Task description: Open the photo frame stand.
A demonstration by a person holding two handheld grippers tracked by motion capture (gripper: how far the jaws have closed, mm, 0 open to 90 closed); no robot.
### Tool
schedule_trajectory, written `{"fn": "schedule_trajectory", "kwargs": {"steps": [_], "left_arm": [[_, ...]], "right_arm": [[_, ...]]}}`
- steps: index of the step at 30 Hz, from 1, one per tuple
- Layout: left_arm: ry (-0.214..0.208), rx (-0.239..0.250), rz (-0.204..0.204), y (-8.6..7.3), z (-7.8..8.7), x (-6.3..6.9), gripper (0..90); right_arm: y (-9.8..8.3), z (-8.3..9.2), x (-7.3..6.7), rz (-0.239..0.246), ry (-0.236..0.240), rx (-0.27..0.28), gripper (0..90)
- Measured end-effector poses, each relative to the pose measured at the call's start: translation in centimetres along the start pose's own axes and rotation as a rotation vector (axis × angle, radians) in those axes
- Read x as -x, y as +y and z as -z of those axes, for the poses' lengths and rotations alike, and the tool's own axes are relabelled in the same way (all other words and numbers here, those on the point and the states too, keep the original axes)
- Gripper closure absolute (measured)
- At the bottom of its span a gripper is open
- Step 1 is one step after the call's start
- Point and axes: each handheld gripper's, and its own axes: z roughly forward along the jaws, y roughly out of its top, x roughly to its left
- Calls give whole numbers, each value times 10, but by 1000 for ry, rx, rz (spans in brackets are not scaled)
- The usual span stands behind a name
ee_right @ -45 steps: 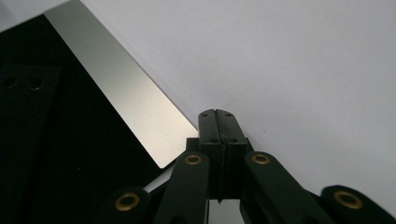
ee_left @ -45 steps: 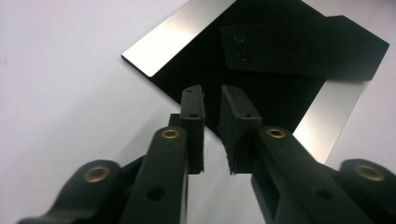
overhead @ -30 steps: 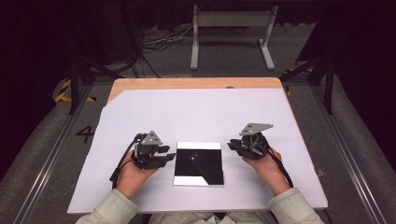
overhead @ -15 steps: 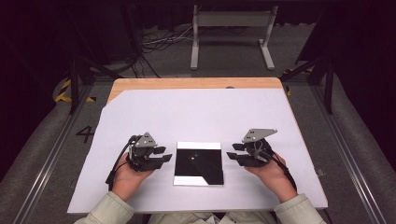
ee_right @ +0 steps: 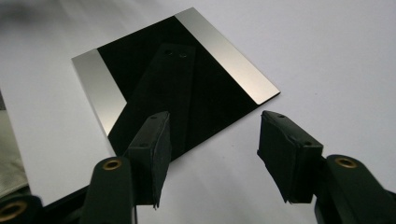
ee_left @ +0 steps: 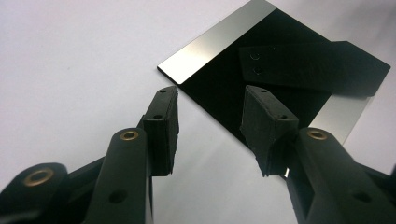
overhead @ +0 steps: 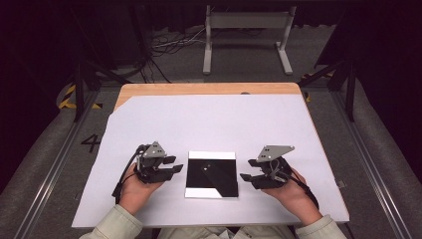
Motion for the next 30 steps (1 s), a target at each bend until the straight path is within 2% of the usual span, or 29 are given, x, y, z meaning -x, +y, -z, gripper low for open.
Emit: {"fn": "schedule_trajectory", "kwargs": {"steps": [1,9,14,16,23,30], "left_arm": [[5,0,-1,0,0,0,564],[-15,2,-10,1,-1,2,575],[-17,9,-4,1,-1,1,572],[-16,5,-7,1,-1,1,572],[-16,7,-7,1,-1,1,573],[-17,5,-7,0,-1,1,572]], "right_arm": [[0,-1,-3,24,29,-17,487],[-1,-8,-14,75,50,-54,477],[-3,-14,-16,60,92,-70,467],[-4,-18,-16,53,108,-94,458],[-8,-28,-20,27,120,-143,443],[-13,-32,-27,45,121,-186,444]]}}
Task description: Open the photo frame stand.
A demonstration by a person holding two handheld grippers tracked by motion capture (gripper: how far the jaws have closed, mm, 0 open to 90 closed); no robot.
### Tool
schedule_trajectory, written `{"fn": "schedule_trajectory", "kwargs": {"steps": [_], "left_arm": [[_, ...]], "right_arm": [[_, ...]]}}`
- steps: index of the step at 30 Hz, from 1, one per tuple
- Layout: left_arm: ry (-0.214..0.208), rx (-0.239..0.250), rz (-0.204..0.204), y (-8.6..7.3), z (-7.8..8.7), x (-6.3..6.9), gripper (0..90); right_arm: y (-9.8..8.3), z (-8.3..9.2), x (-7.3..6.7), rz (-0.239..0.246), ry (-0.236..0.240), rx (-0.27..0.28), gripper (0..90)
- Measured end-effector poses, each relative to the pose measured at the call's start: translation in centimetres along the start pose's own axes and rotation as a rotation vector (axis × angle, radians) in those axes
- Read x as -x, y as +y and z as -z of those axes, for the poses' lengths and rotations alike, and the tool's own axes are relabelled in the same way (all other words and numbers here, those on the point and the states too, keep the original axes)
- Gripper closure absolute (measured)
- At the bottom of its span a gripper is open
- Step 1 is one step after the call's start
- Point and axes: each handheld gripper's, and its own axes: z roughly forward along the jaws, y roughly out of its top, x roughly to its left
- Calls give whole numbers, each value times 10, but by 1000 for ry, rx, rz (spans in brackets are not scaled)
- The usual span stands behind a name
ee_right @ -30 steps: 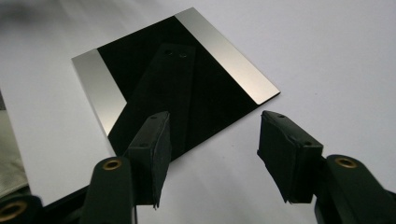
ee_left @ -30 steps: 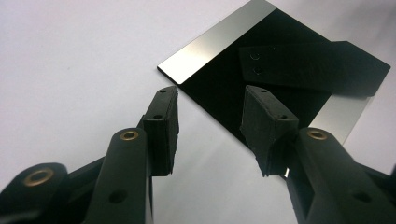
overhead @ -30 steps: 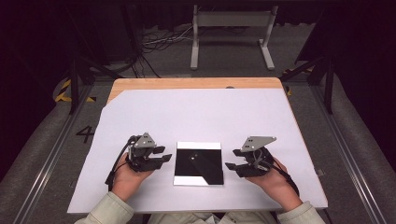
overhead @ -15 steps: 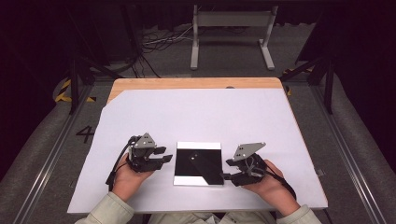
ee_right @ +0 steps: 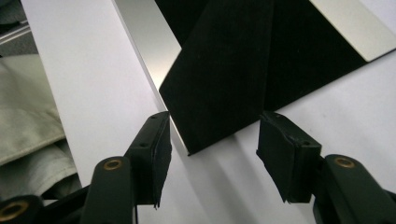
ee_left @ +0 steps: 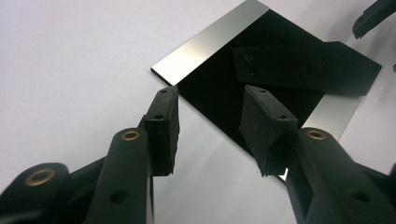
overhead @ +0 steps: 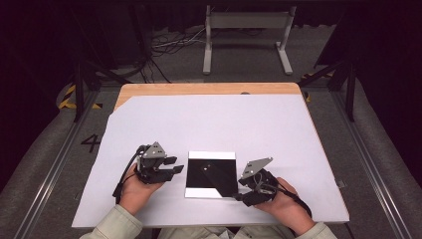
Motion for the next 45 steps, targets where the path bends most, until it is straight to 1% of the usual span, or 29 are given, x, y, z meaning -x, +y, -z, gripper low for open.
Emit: {"fn": "schedule_trajectory", "kwargs": {"steps": [3,6,9,14,17,23,26,30,32,35,38,42,44,45], "left_arm": [[1,-4,-2,0,-1,0,571],[1,-4,-1,0,0,0,571],[1,-4,-2,0,0,0,571],[-1,-6,-3,-1,0,1,572],[-2,-7,-6,-1,0,0,572],[-1,-7,-4,-1,0,0,566],[-3,-10,0,-1,-1,0,563],[-1,-12,-1,-1,-1,0,562],[-1,-13,-2,-2,-2,0,562],[-1,-13,-2,-2,-1,0,562],[-1,-11,4,-2,-1,0,562],[-2,-15,-1,-2,-1,0,562],[-5,-14,5,-2,-2,0,559],[-5,-14,7,-2,-2,0,556]], "right_arm": [[-3,-2,0,-6,-7,-14,444],[-5,-3,0,-8,-2,-32,466],[-5,-4,-1,-8,2,-50,512],[-5,-6,-3,-7,8,-75,558],[-4,-7,-5,8,1,-91,578],[-2,-8,-7,7,-17,-103,615],[-2,-9,-8,18,-32,-108,626],[0,-9,-13,40,-59,-122,669],[0,-9,-14,37,-60,-125,678],[1,-9,-14,36,-54,-133,715],[2,-7,-15,35,-58,-129,726],[3,-2,-14,26,-46,-113,743],[3,1,-13,19,-36,-94,749],[4,4,-13,9,-28,-77,771]]}}
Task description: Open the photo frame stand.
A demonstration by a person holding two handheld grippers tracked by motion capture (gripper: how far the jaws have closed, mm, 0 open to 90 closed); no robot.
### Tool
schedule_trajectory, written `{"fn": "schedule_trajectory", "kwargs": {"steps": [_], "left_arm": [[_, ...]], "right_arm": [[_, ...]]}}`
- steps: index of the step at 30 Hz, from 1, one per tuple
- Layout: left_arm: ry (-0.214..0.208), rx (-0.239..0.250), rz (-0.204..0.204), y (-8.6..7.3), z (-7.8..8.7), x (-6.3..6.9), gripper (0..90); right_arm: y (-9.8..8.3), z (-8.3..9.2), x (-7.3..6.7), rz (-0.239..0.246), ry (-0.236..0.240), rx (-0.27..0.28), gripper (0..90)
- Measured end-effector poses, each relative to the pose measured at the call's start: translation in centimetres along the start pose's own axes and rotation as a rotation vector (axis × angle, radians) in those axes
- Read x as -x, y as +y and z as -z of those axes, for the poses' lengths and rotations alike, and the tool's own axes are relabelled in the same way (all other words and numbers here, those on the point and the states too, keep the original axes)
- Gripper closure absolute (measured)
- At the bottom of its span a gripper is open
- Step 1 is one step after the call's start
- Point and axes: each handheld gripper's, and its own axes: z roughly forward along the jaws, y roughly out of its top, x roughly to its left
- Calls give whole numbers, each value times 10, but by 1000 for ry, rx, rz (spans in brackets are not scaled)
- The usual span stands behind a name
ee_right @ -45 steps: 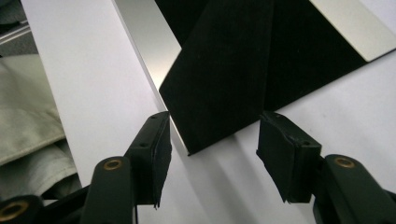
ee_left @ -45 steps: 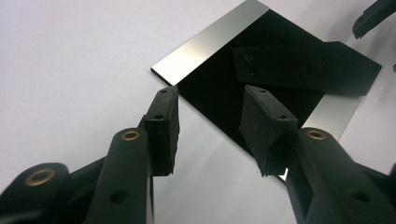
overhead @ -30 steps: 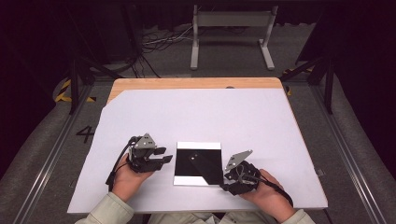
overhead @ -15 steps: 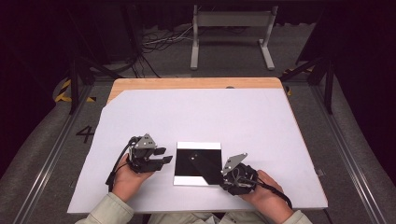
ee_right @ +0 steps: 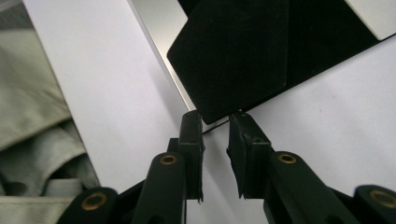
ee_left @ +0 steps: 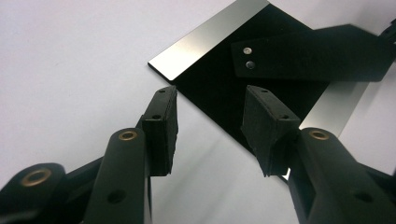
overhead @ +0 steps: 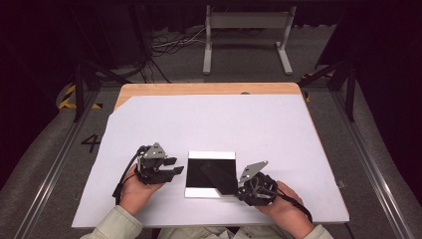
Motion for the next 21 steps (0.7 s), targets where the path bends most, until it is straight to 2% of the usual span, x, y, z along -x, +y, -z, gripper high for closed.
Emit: {"fn": "schedule_trajectory", "kwargs": {"steps": [1,4,6,14,21], "left_arm": [[0,0,0,0,0,0,554],[-4,-8,-2,0,-2,1,553],[-5,-8,-4,0,-2,1,554],[-6,-16,-1,-1,-3,3,554],[-7,-19,-1,-2,-3,4,551]], "right_arm": [[0,0,0,0,0,0,771],[2,14,2,-10,26,87,854],[3,18,1,-5,24,108,877],[11,26,1,6,8,176,899],[19,31,1,15,-1,207,899]]}}
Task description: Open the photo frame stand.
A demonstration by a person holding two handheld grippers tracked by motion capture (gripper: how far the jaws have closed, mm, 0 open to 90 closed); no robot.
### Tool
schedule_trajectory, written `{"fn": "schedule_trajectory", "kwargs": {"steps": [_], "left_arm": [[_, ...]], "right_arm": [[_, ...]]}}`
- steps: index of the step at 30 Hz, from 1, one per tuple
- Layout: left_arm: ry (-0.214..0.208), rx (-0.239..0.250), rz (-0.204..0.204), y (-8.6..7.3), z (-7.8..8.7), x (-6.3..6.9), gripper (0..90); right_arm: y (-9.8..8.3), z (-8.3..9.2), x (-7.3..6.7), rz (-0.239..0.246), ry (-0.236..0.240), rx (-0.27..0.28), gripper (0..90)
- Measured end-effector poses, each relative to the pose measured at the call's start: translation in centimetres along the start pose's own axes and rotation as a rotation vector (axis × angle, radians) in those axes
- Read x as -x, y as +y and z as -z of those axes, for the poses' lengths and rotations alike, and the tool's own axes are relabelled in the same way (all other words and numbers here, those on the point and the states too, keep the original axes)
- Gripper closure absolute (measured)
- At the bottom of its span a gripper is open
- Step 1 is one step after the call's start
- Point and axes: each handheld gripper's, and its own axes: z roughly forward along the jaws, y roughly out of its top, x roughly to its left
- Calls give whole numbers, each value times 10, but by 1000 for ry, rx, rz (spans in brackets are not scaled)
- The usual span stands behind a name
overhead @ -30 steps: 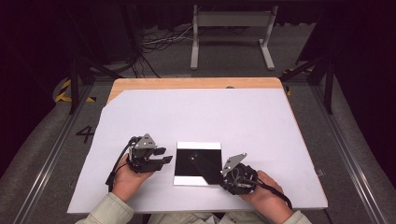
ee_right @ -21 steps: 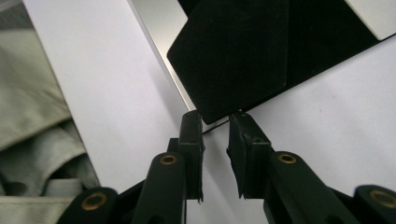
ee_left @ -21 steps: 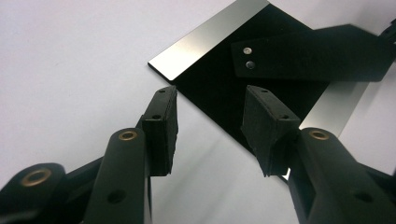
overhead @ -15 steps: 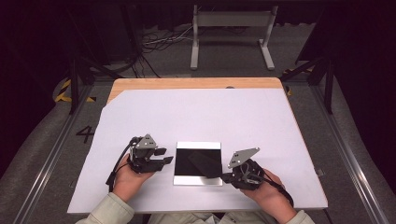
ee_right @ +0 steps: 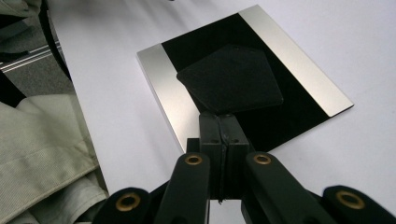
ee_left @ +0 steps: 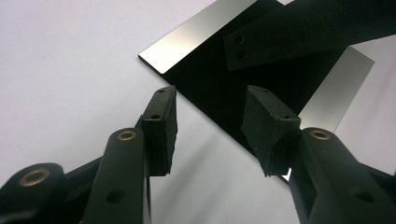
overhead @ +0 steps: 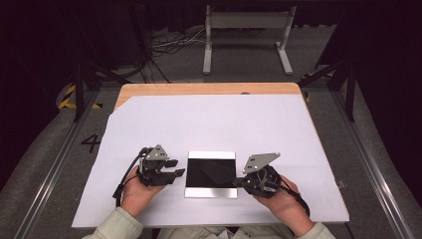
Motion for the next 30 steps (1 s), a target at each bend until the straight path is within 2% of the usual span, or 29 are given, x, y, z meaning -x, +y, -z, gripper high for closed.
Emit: {"fn": "schedule_trajectory", "kwargs": {"steps": [8,9,10,11,17,21,26,30], "left_arm": [[4,4,6,-2,1,-1,550],[4,4,18,-3,1,-1,550],[14,1,-1,-3,2,-2,549],[9,3,12,-3,1,-1,547],[9,10,12,-3,3,-2,545],[8,15,21,-3,3,-3,540],[10,13,14,-2,3,-4,540],[13,13,15,-2,3,-3,537]], "right_arm": [[5,0,-1,3,-14,6,899],[6,0,-1,7,-16,5,899],[6,0,-1,11,-15,6,899],[6,0,-1,13,-20,4,899],[4,0,-3,17,-28,-8,898],[0,9,0,15,-45,6,897],[-1,22,4,1,-57,34,876],[-1,27,8,-23,-83,63,803]]}}
